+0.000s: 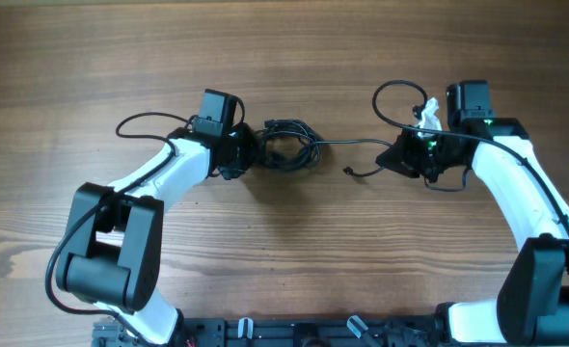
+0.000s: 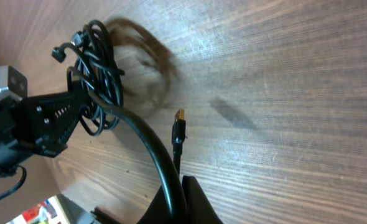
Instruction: Untangle cables
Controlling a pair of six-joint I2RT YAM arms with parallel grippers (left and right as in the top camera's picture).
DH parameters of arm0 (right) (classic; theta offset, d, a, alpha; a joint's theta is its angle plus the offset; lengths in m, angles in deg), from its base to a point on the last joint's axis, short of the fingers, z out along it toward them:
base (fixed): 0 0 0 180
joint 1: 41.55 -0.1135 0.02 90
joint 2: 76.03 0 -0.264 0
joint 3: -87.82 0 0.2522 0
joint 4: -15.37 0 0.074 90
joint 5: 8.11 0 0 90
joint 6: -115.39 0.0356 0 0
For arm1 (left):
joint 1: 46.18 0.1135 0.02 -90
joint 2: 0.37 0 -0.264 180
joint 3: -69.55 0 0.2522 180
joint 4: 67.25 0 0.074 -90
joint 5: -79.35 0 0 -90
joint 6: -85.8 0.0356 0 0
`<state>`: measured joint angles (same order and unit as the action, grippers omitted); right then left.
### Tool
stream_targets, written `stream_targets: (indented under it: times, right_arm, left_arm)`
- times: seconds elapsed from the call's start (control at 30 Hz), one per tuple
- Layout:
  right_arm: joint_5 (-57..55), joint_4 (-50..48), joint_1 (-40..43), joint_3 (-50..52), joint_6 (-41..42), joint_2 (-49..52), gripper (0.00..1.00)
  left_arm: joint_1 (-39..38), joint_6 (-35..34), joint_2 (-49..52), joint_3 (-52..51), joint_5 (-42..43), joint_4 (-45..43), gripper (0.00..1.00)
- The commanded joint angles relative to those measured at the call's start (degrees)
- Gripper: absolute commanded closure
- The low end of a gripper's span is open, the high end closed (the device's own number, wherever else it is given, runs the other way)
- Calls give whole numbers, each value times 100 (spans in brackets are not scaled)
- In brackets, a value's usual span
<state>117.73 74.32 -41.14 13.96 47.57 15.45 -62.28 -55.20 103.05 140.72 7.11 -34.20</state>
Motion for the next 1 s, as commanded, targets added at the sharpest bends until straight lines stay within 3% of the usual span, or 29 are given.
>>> stream_targets:
  times: [0.0,0.17,0.3,0.4,0.47,0.67,0.77,0.97]
  right_arm:
    - [-365,-363,-195,-26,-81,-170,95]
    - [-457,-1283,-715,-26,-120,-170,86]
    - [-1108,-1718,-1032,-26,-116,-170,79]
    - [-1246,-1753,-1156,-26,-96,-170,55]
    - [-1213,-1725,-1224,-15,142,-170,48]
    - [-1051,-1784,-1580,310,898,-168,48]
    - [-1071,-2116,-1764,553,1320,-166,53]
    - [-1694,-2555,-2162,922,2155,-39,57]
  left_arm:
    - [212,131,85,-63,-334,9,96]
    - [212,584,83,-61,350,-188,96]
    - [212,732,83,-50,391,-197,96]
    - [212,750,83,-39,463,-219,96]
    - [212,870,83,-39,638,-284,96]
    - [212,861,83,-39,1320,-505,96]
    - [214,861,83,-39,1593,-623,96]
    - [214,861,83,-39,1611,-625,96]
